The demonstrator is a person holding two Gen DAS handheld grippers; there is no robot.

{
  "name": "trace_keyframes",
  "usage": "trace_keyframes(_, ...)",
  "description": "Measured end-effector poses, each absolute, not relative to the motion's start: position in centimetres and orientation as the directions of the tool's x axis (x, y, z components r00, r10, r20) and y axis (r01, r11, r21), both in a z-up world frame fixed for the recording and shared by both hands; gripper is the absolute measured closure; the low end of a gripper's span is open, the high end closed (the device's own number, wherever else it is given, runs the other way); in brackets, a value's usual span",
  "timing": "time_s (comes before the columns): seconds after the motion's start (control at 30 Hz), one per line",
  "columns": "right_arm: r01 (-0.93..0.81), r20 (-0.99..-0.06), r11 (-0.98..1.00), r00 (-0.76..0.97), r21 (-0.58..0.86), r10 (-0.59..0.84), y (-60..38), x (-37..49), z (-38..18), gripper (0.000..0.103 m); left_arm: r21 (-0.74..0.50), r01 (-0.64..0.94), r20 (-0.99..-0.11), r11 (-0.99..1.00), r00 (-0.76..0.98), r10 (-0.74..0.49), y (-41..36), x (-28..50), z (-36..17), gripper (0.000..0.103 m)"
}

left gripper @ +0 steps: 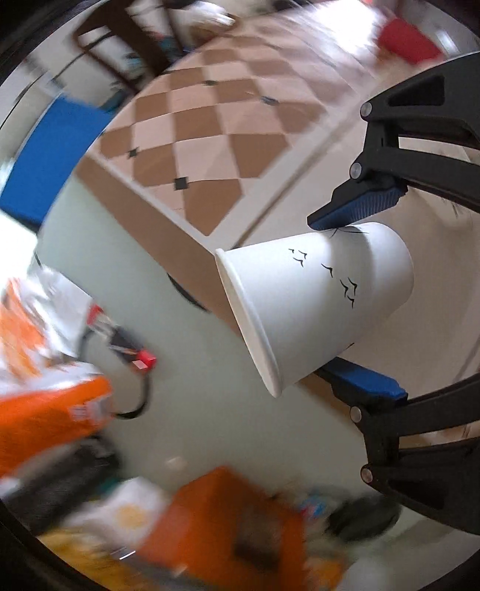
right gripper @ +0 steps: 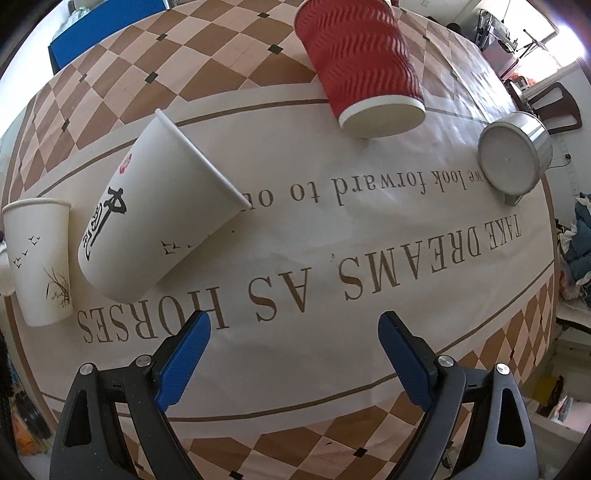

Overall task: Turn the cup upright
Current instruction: 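Lift the white paper cup off the table with the left tool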

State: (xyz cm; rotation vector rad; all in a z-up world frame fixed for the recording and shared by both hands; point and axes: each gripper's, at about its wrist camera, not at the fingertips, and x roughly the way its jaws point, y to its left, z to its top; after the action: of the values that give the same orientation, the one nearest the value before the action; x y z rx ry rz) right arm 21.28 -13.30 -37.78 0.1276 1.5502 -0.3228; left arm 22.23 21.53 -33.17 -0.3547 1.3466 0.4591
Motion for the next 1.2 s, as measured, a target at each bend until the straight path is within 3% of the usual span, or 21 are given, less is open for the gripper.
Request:
trace_keyframes(0.1,0.28,-0.991,0.951,-0.007,-0.132,-0.136,-13.5,20.4,-37.5,0.009,0.134,-0.349,-0.957,0.927,0.197,0.212,19.2,19.3,-31.5,0.036)
trace_keyframes(0.23,0.309,-0.99,0.941,-0.007,-0.137,-0.142,-14.9,18.7,-36.7,0.009,0.173,-0.244,-0.95,0.954,0.213,0.227,17.4,14.8,-30.6,0.036)
trace_keyframes(0.73,0.428,-0.984,0.889,-0.001,-0.163,-0.18,-21.1,7.6,-35.3,0.01,0.079,0.045,-0.953,0.996,0.296,0.062,6.3,7.2,-26.5,0.036)
trace_keyframes(0.9,0.458,-0.99,0.881,0.009,-0.121,-0.141,-26.0,5.1,-35.3,0.009,0.035,0.153,-0.967,0.988,0.254,-0.005,0.2,6.6,-27.3,0.036)
trace_keyframes(1.2,0.499,-0.992,0.859,-0.012,-0.118,-0.129,-32.8,3.6,-36.2,0.009,0.042,0.309,-0.988,0.95,0.154,-0.007,-11.2,6.8,-31.3,0.036)
